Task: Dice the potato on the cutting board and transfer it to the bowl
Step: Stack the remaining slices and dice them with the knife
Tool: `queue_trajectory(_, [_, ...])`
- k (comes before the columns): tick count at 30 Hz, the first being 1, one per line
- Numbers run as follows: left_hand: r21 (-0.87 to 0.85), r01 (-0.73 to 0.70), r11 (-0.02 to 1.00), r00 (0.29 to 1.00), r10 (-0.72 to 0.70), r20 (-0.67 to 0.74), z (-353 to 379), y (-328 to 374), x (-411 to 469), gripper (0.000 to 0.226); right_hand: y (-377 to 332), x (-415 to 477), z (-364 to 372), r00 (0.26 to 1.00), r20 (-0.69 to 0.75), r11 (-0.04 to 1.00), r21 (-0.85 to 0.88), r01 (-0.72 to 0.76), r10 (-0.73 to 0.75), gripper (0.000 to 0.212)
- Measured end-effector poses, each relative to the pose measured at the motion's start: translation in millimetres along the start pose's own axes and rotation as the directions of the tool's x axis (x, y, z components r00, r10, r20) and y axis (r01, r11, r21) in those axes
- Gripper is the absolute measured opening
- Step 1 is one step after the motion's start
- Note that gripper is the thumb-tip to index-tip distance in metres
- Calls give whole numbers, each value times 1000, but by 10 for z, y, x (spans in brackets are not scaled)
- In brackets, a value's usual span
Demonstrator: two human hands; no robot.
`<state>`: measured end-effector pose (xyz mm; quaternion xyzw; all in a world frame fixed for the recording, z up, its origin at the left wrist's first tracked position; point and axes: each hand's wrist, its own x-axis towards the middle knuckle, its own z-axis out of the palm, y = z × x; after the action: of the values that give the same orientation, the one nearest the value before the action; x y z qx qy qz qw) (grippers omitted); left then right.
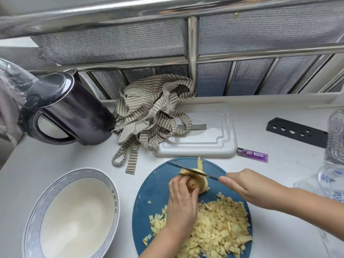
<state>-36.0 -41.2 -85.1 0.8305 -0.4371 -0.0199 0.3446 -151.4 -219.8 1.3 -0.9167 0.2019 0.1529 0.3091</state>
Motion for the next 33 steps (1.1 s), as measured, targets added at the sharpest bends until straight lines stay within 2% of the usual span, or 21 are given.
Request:
queue_trajectory(4, [43, -36, 998, 999, 36, -15, -11, -59, 18, 28, -10, -14, -2, 1000, 10, 999, -28, 19, -18, 57])
queue_trajectory(8, [87, -32, 996, 999, 32, -4, -8, -80, 24, 32, -18, -40, -36, 999, 34, 999, -32, 27, -26, 54])
queue_trajectory(10, [111, -26, 993, 1000, 27, 0, -1, -80, 24, 25, -35, -65, -33, 999, 44, 997, -73, 27, -24, 51])
queue_trajectory(14, [132, -14, 991, 1000, 13, 6, -16, -58, 39, 23, -56, -105, 132, 1000, 16, 986, -164, 24, -21, 51])
queue_trajectory(21, [128, -57, 990, 998, 55, 21, -59, -56, 73, 16, -69, -69, 227, 1000, -14, 999, -42, -21, 21, 58])
queue_trajectory(33, [69, -4, 998, 1000, 5, -4, -49, -111, 108, 13, -147, 53, 211, 1000, 2, 997, -76, -9, 9, 60])
